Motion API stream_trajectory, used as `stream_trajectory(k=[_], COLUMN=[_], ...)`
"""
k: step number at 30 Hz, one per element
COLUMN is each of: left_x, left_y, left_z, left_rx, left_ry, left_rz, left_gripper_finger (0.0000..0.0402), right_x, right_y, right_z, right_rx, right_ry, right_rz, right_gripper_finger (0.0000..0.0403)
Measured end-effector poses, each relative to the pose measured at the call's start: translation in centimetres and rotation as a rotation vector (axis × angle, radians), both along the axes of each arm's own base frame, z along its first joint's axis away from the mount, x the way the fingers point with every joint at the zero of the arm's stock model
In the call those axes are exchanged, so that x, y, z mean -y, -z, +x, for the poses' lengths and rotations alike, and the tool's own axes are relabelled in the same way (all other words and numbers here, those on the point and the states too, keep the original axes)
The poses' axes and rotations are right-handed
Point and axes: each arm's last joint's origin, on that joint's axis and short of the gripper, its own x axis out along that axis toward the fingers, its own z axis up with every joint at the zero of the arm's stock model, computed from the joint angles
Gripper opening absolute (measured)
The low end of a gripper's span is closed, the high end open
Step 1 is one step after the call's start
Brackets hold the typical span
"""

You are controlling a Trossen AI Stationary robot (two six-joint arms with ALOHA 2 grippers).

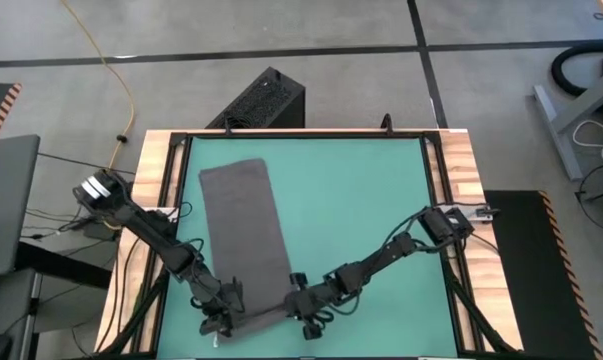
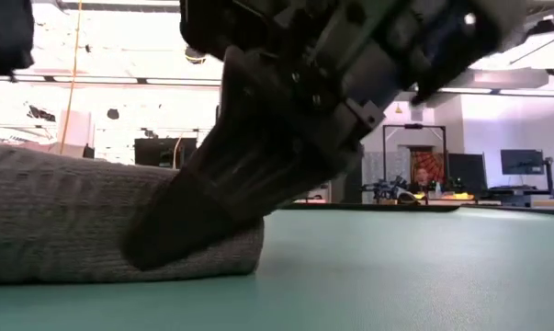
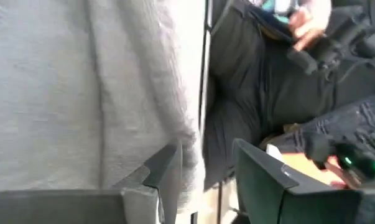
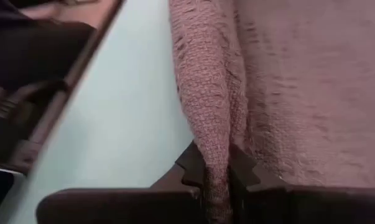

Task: Roll towel
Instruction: Roll the gray towel

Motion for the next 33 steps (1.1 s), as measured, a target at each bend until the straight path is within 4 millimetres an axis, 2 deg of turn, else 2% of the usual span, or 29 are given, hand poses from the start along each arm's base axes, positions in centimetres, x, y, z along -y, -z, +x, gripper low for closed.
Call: stream_trajectory(k=[4, 8, 10, 14, 17, 20, 23, 26, 30, 33], left_x=[-1.2, -1.9, -1.6, 0.2, 2.1, 3.9, 5.5, 6.6, 6.3, 5.7], left_y=[-1.9, -4.6, -5.6, -6.3, -6.1, -4.9, -3.4, -3.0, -2.7, -2.4], left_z=[-0.7, -1.4, -1.5, -0.9, 0.6, 2.2, 3.7, 4.8, 5.1, 5.1], left_rx=[0.03, 0.179, 0.261, 0.325, 0.322, 0.267, 0.203, 0.203, 0.147, 0.078], left_ry=[-0.048, -0.135, -0.172, -0.159, -0.118, -0.073, -0.007, 0.04, 0.028, 0.004], left_rz=[0.046, 0.086, 0.157, 0.321, 0.432, 0.553, 0.658, 0.719, 0.783, 0.81], left_gripper_finger=[0.0129, 0.013, 0.0129, 0.0116, 0.0101, 0.0081, 0.0058, 0.0033, 0.0005, 0.0003], right_x=[1.0, 2.1, 2.7, 4.1, 4.9, 5.4, 5.6, 5.6, 5.6, 5.6], right_y=[0.0, 0.0, 0.0, 0.0, 0.0, 0.0, 0.0, 0.0, -0.1, 0.0], right_z=[0.5, 1.0, 1.3, 1.8, 2.1, 2.3, 2.3, 2.3, 2.3, 2.3], right_rx=[-0.076, -0.129, -0.155, -0.193, -0.209, -0.219, -0.222, -0.227, -0.233, -0.233], right_ry=[0.01, 0.019, 0.034, 0.038, 0.049, 0.057, 0.056, 0.057, 0.052, 0.053], right_rz=[0.14, 0.245, 0.291, 0.354, 0.384, 0.406, 0.412, 0.419, 0.426, 0.426], right_gripper_finger=[0.0042, 0.0042, 0.0042, 0.0042, 0.0043, 0.0043, 0.0043, 0.0043, 0.0043, 0.0046])
